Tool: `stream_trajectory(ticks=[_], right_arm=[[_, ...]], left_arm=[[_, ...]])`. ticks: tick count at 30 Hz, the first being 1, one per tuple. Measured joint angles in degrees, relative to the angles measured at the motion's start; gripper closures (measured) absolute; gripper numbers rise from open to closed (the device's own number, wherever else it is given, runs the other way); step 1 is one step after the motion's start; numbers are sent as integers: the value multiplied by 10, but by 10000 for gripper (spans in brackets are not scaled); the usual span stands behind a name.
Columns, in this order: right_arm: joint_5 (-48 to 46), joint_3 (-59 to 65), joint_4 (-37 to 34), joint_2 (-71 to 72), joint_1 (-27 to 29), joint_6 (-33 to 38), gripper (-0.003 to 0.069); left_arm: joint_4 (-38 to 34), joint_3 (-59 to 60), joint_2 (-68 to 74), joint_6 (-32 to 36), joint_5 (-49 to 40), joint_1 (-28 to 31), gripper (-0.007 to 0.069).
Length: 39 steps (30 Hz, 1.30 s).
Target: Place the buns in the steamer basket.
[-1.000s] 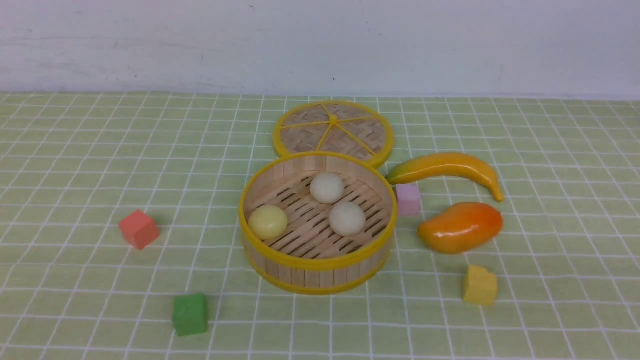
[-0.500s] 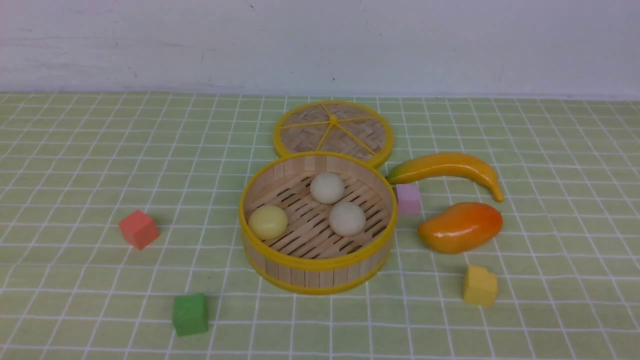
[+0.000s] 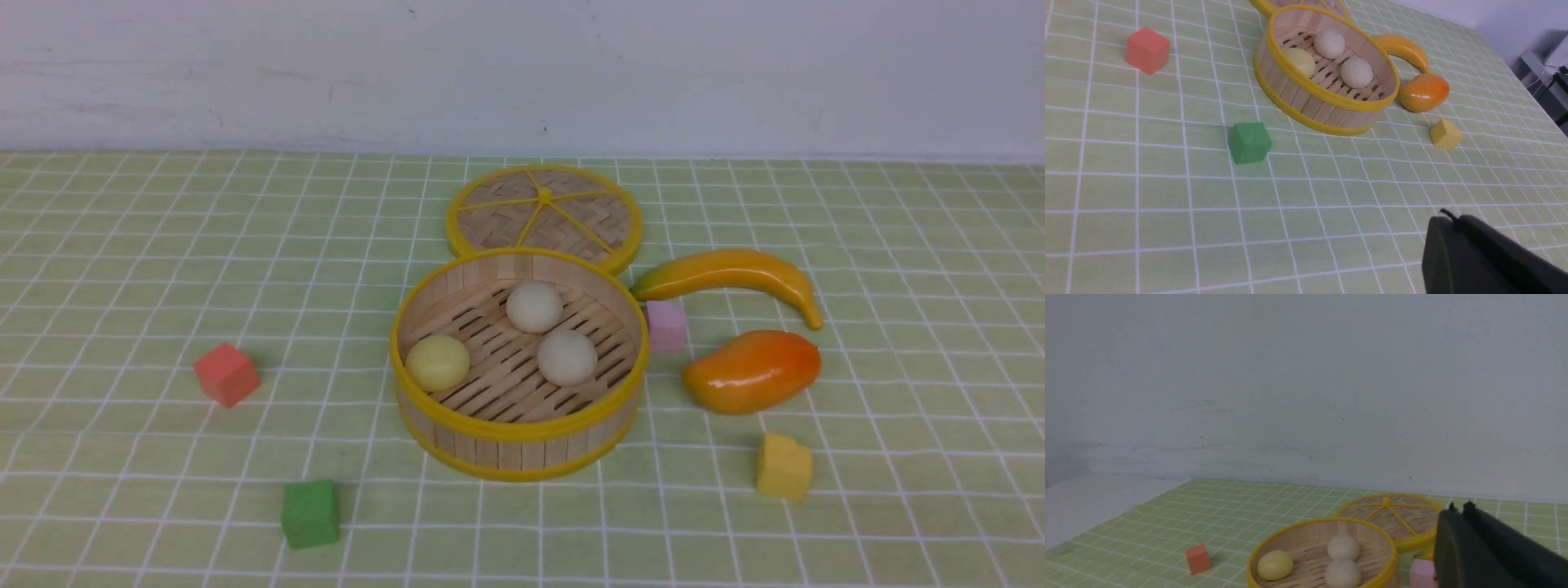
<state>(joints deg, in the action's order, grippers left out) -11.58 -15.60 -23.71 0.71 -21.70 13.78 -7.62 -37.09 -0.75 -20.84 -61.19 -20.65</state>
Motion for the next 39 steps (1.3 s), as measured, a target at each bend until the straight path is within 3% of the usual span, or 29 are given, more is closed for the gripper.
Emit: stream_trajectory(ticks=[3,6,10,13,18,21,27,39], right_arm=[[0,0,0,0,0,0,658],[0,0,0,0,0,0,655],[0,0,0,0,0,-1,653],[0,0,0,0,0,-1,647],[0,0,0,0,0,-1,641],[0,0,0,0,0,-1,641],[0,0,0,0,0,-1,640],[0,0,0,0,0,-1,626]], left_arm=[[22,8,0,3,19,0,638],[83,60,0,4,126,2,638],[90,132,0,6,262,10,638],[91,233,0,6,397,53,638],[84,332,0,6,510,145,637],[83,374,0,6,514,178,636],[83,388,0,11,413,188,631],[83,388,0,13,401,188,624]])
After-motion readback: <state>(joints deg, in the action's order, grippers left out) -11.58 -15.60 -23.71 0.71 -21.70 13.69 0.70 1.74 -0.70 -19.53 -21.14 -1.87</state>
